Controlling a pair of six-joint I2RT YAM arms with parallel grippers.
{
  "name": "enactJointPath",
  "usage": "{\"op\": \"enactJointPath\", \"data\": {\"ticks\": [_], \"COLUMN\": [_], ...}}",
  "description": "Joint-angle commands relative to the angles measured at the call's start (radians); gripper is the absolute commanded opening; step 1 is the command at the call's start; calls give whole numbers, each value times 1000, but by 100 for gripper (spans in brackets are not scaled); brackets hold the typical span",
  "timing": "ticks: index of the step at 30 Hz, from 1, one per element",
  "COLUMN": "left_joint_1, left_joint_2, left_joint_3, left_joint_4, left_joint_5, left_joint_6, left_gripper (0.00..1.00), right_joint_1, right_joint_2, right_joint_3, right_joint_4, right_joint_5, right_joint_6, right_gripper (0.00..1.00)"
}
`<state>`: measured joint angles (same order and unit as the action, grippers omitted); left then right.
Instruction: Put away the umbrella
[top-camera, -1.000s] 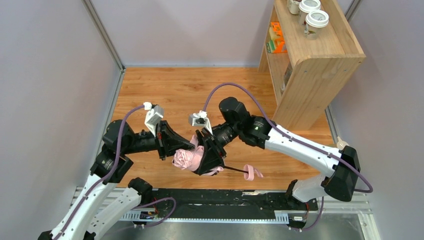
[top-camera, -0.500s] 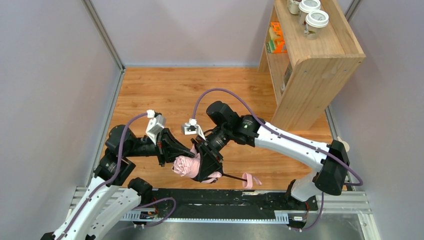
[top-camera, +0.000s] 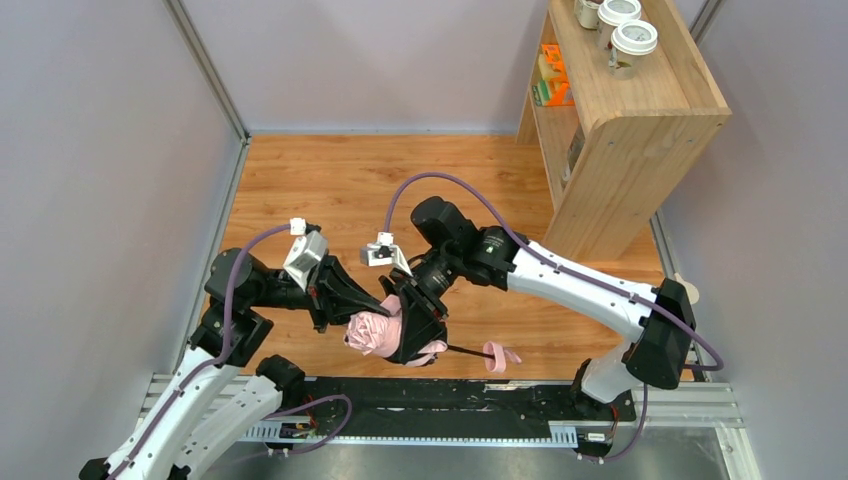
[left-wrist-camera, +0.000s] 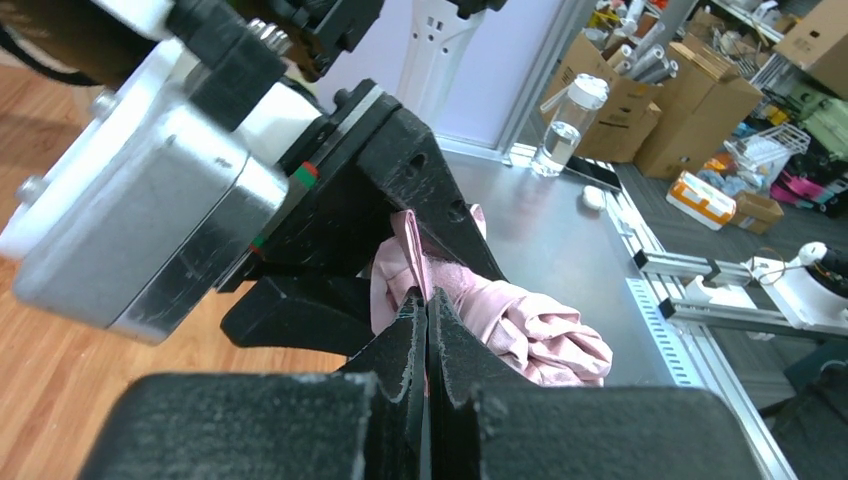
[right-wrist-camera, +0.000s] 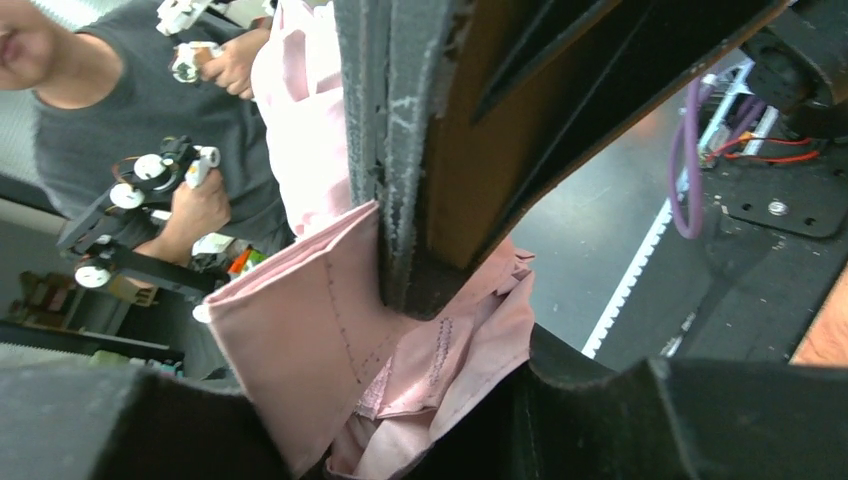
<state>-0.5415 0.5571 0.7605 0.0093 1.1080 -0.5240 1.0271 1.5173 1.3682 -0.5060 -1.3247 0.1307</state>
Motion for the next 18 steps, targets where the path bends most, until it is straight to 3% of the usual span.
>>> {"op": "enactJointPath", "data": {"ticks": [1, 3, 4, 8, 13, 18], "left_joint_1": [-41, -55, -54, -69, -77, -129], "left_joint_2": [-10, 6, 26, 75, 128, 201], "left_joint_3": [129, 155, 207, 333, 410, 511], "left_joint_4": [167, 105, -34, -338, -469, -782], "left_joint_5": [110, 145, 157, 200, 268, 247], "left_joint_6": [16, 50, 146, 359, 453, 718], "left_gripper": [0, 0, 0, 0, 0, 1], "right_joint_1": [-27, -28, -29, -30, -30, -32], "right_joint_2": [83, 92, 98, 101, 136, 208], "right_joint_3": [14, 22, 28, 31, 40, 92], "right_joint_4": [9, 21, 20, 78, 225, 326], "right_joint_5": [44, 24, 21, 10, -2, -76], "right_joint_6": [128, 142, 147, 199, 363, 559], "right_gripper": [0, 0, 0, 0, 0, 0]}}
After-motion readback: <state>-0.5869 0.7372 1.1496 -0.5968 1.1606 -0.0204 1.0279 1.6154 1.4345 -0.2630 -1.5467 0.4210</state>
